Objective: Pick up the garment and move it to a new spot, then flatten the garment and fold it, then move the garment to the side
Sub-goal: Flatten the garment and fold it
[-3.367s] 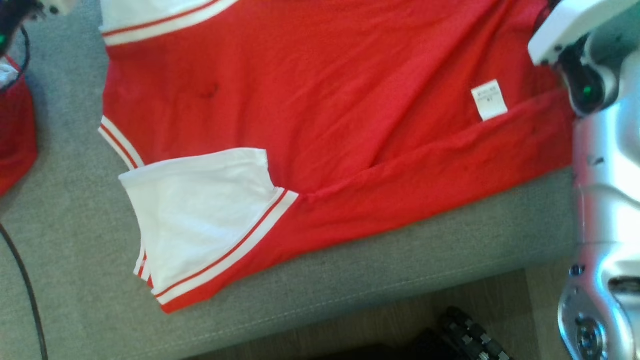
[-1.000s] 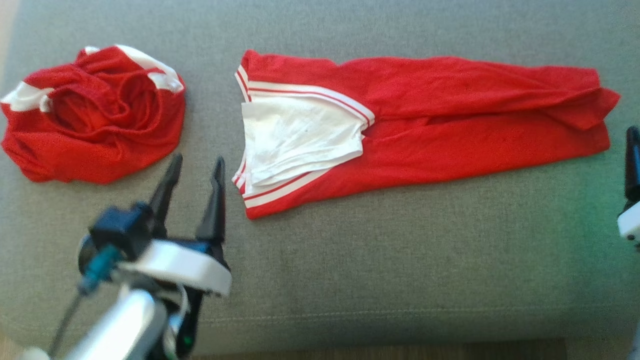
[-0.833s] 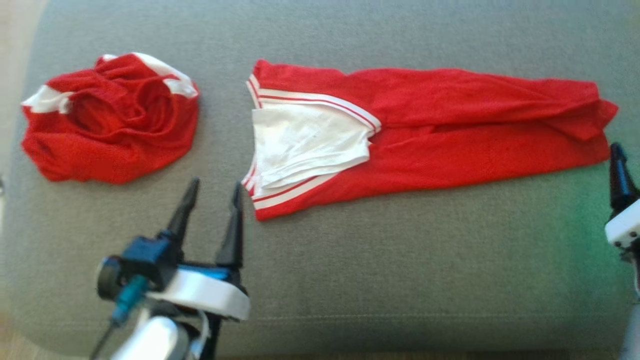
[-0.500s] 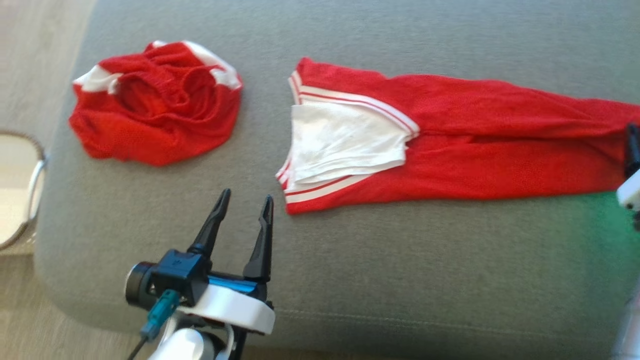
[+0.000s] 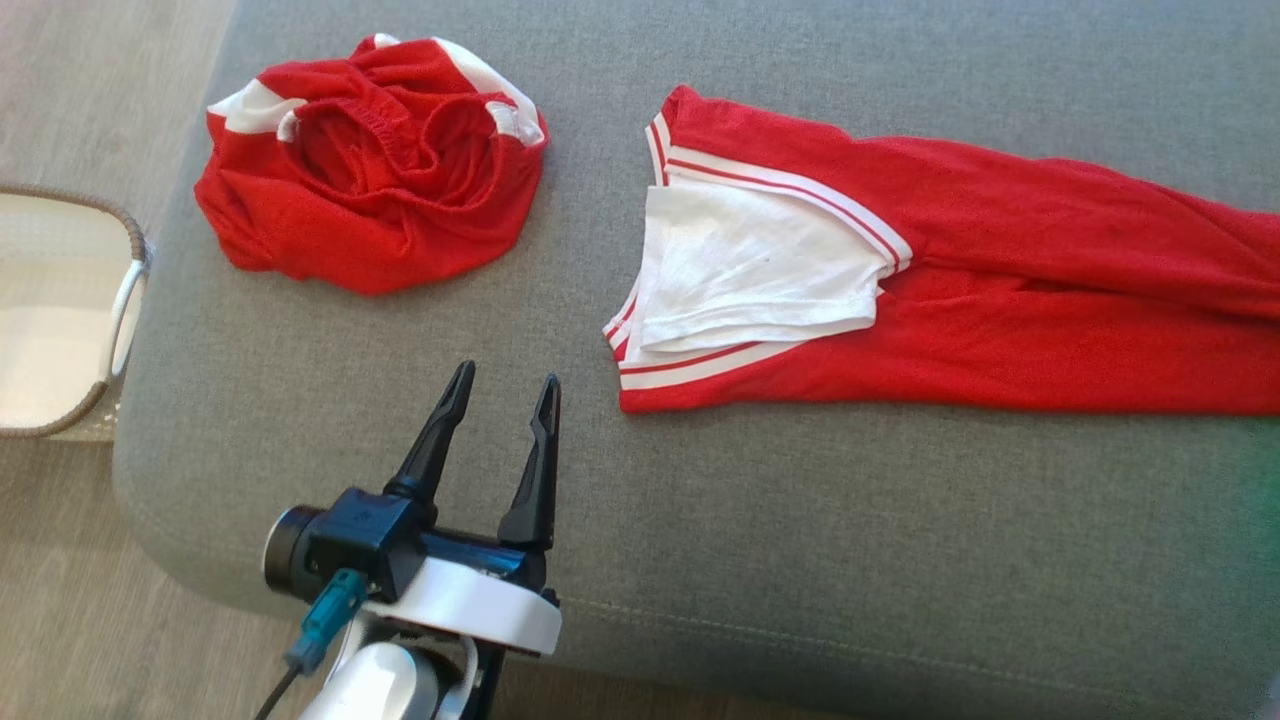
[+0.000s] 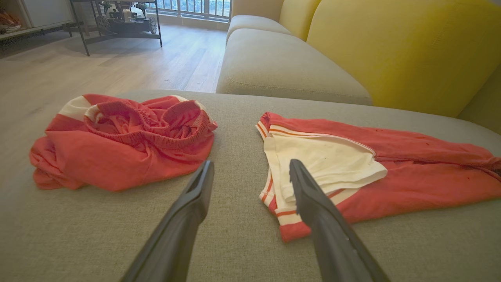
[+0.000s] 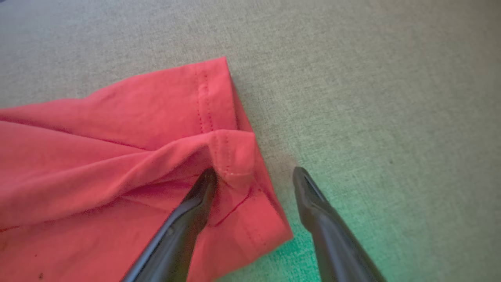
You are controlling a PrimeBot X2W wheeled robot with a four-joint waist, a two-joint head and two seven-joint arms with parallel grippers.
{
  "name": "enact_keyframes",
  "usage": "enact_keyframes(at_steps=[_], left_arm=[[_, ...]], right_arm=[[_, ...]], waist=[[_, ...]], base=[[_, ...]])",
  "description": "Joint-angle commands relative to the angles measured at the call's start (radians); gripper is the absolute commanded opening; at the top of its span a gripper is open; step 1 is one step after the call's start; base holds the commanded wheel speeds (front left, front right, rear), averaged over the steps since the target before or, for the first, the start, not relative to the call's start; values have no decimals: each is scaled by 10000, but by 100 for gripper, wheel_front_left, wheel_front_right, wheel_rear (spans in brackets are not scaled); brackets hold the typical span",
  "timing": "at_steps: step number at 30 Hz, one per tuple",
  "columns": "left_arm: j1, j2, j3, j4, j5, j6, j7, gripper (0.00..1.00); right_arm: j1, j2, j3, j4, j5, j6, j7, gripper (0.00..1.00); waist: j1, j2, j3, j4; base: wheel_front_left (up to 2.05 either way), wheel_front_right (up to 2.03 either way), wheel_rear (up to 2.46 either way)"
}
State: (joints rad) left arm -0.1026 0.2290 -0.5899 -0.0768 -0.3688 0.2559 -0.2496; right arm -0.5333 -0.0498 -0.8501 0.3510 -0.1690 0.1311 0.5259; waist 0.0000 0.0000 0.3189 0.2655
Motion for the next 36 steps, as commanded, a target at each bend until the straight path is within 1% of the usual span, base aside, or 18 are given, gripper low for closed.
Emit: enact_keyframes(at_steps=[1, 7, 8, 9, 10, 11, 12, 17, 21, 27, 29, 33, 36], left_arm=[[-66, -12, 463, -288, 135, -88, -122, 100], [-130, -135, 673, -276, 315, -322, -122, 100], [-133, -158, 705, -257, 332, -374, -122, 100], [-137, -177, 739, -238, 354, -421, -122, 100], [-145, -197, 781, -232, 376, -457, -122, 100], [-151, -220, 827, -222, 395, -493, -122, 100], [-154, -237, 873, -210, 416, -525, -122, 100], [-107, -205, 1099, -164, 589, -640, -122, 100], [54, -157, 1261, -194, 675, -688, -122, 100], [124, -45, 1307, -304, 871, -783, -122, 100], [104, 17, 1289, -342, 933, -806, -122, 100], [-1, 124, 1314, -392, 970, -824, -117, 100], [-103, 168, 1337, -394, 963, -835, -96, 100]], right_arm=[[-450, -65, 109, -194, -97, -4, 184, 100], [-884, -55, -416, 326, -36, -4, 304, 100], [-958, -51, -484, 420, -24, -4, 335, 95], [-1034, -47, -527, 504, 4, -4, 354, 58], [-1102, -43, -532, 563, 27, -4, 355, 10], [-1138, -37, -492, 610, 39, -4, 354, 10], [-1159, -32, -434, 659, 81, -4, 379, 0], [-1287, -15, -35, 691, 629, -4, 200, 0], [-1222, -10, 694, 269, 871, -4, -69, 0], [-1060, -21, 1796, -1009, 1443, -4, 211, 0], [-1024, -186, 2061, -1491, 1542, -4, 404, 0], [-1090, -545, 2317, -2323, 1795, -4, 857, 0], [-1219, -755, 2591, -2961, 1946, -4, 980, 0]], waist=[[0, 0, 95, 9], [0, 0, 336, -46], [0, 0, 364, -62], [0, 0, 392, -85], [0, 0, 429, -112], [0, 0, 443, -141], [0, 0, 450, -174], [0, 0, 356, -540], [0, 0, 201, -1081], [0, 0, 158, -1985], [0, 0, 222, -2242], [0, 0, 376, -2566], [0, 0, 434, -2687]], base=[[0, 0, 0], [0, 0, 0], [0, 0, 0], [0, 0, 0], [0, 0, 0], [0, 0, 0], [0, 0, 0], [0, 0, 0], [0, 0, 0], [0, 0, 0], [0, 0, 0], [0, 0, 0], [0, 0, 0]])
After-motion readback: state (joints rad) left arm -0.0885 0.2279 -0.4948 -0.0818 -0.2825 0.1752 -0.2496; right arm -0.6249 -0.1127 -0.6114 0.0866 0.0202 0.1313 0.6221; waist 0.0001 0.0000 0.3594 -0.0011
